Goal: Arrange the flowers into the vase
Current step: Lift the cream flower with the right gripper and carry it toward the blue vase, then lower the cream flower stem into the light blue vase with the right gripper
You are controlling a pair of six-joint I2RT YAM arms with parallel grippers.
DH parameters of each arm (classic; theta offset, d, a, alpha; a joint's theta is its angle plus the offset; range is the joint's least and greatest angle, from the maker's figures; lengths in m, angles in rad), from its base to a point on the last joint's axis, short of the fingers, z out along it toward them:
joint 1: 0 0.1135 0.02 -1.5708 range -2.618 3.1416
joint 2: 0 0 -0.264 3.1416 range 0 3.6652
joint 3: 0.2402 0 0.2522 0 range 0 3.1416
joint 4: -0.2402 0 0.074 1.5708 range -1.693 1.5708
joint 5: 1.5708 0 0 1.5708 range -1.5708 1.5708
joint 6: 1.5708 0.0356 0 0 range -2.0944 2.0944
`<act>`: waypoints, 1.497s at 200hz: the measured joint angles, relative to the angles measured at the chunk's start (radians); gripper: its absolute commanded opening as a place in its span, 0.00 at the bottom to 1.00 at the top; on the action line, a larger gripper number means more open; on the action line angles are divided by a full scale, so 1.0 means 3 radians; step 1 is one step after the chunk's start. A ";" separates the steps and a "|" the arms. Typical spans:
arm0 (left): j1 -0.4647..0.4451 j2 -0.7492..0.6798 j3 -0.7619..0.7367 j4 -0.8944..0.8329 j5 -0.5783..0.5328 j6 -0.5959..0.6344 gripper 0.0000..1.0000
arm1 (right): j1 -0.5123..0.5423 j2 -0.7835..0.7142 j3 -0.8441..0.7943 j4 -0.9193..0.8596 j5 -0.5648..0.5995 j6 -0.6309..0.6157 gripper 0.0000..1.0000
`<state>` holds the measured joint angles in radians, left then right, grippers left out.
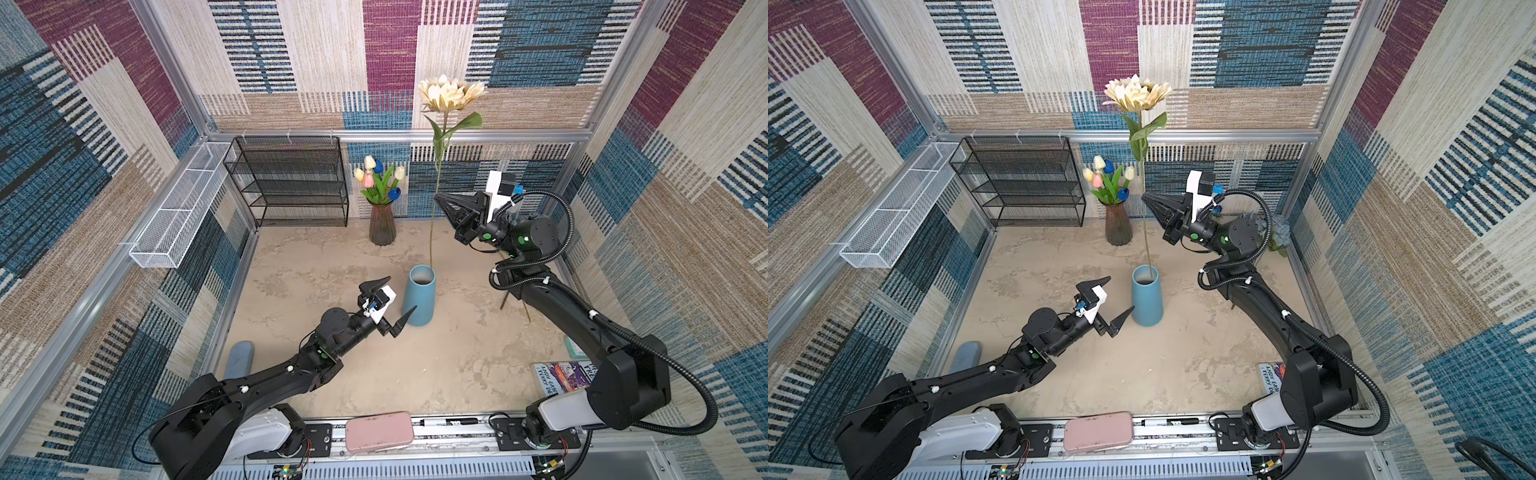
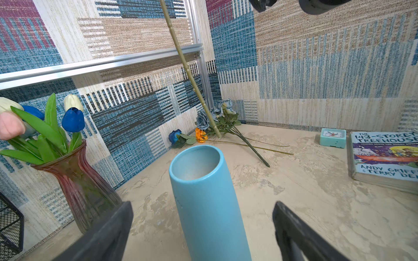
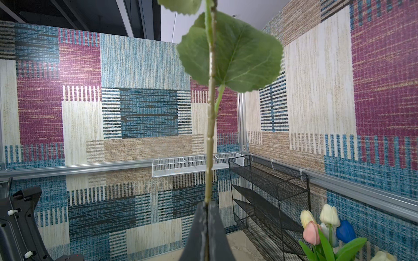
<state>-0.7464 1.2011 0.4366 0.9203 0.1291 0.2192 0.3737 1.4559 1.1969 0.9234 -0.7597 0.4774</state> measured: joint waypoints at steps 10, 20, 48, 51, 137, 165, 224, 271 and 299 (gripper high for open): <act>0.0000 0.0031 0.0000 0.0020 0.0001 0.0000 0.99 | 0.0024 0.0022 -0.0022 0.0027 0.0004 -0.0001 0.00; 0.0000 0.0058 0.0004 0.0033 0.0004 -0.0001 0.99 | 0.0047 0.0050 -0.0057 0.0053 0.0005 -0.0018 0.00; 0.0000 0.0107 0.0020 0.0034 0.0005 -0.0001 0.99 | 0.0109 0.0104 -0.0233 0.0066 0.0001 -0.0145 0.00; 0.0000 0.0108 0.0020 0.0034 0.0005 -0.0001 0.99 | 0.0112 0.0108 -0.0253 0.0067 0.0004 -0.0167 0.00; 0.0000 0.0127 0.0058 0.0025 0.0008 0.0001 0.99 | 0.0163 0.0074 -0.0599 0.0052 -0.0051 -0.0584 0.00; 0.0000 0.0125 0.0065 0.0025 0.0013 0.0003 0.99 | 0.0168 0.0003 -0.0351 -0.0003 -0.0050 -0.0582 0.00; 0.0000 0.0132 0.0066 0.0023 0.0020 0.0003 0.99 | 0.0169 0.0121 -0.0042 0.0022 0.0008 -0.0506 0.00; 0.0000 0.0088 0.0070 -0.0010 0.0019 0.0015 0.99 | 0.0169 0.0308 0.0215 0.0001 0.0010 -0.0462 0.00; 0.0001 0.0056 0.0072 -0.0029 0.0017 0.0038 0.99 | 0.0169 0.0310 0.0075 0.0045 0.0003 -0.0462 0.00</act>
<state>-0.7460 1.2179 0.4583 0.9115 0.1341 0.2306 0.4244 1.5490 1.2194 0.9367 -0.7589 0.3389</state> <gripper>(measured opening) 0.988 0.055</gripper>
